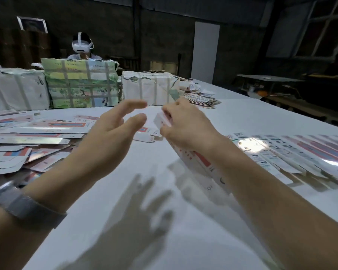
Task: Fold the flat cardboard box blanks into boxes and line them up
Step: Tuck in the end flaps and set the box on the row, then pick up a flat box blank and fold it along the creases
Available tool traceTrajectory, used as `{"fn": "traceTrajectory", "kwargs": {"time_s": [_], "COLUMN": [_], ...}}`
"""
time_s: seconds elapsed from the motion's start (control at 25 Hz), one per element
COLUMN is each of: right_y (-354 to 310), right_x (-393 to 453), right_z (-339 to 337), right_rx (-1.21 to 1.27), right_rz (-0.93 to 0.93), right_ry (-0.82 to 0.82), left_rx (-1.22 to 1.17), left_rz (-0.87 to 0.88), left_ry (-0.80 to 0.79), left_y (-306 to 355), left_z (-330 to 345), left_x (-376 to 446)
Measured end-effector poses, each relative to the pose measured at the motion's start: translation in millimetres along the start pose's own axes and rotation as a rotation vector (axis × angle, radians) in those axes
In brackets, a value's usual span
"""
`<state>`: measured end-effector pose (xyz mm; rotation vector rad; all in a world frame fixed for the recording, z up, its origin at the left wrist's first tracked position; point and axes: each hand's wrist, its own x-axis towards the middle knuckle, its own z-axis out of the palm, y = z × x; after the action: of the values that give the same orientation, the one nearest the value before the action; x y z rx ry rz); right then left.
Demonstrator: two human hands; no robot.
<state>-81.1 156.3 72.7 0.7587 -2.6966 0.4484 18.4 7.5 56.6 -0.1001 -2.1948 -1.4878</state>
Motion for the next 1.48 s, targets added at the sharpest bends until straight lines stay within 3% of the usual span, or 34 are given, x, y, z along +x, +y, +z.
{"fn": "traceTrajectory", "kwargs": {"time_s": [0.16, 0.48, 0.6, 0.72, 0.84, 0.92, 1.0, 1.12, 1.28, 1.48], "right_y": [57.8, 134.6, 138.1, 113.8, 72.8, 40.6, 11.9, -14.5, -25.5, -27.0], "right_x": [1.8, 8.5, 8.6, 15.9, 17.9, 12.5, 3.1, -11.9, -21.6, -24.4], "right_z": [38.4, 48.4, 47.6, 42.2, 37.3, 37.7, 38.1, 37.4, 37.1, 38.7], "right_rx": [-0.184, -0.273, -0.266, -0.146, 0.026, 0.112, 0.172, 0.218, 0.234, 0.253], "right_rz": [0.242, 0.425, 0.439, 0.351, 0.206, 0.058, -0.084, -0.212, -0.253, -0.251], "right_ry": [-0.270, -0.153, -0.120, -0.047, -0.022, -0.029, -0.026, -0.004, 0.025, 0.023], "left_rx": [-0.021, 0.033, 0.134, 0.280, 0.679, 1.049, 1.272, 1.366, 1.437, 1.397], "left_rz": [0.047, -0.043, -0.029, -0.060, -0.095, -0.237, -0.412, -0.500, -0.333, -0.276], "left_ry": [0.045, -0.057, -0.026, -0.010, -0.065, -0.147, -0.189, -0.160, -0.102, -0.073], "left_y": [-9.1, -49.2, -53.7, -51.4, -65.0, -76.1, -87.4, -103.9, -105.6, -101.7], "left_z": [0.5, -17.9, -23.2, -30.8, -46.7, -60.7, -71.0, -80.4, -80.3, -74.7], "left_x": [5.2, 29.3, 26.6, 20.2, 24.1, 25.5, 21.1, 10.3, 5.9, 5.3]}}
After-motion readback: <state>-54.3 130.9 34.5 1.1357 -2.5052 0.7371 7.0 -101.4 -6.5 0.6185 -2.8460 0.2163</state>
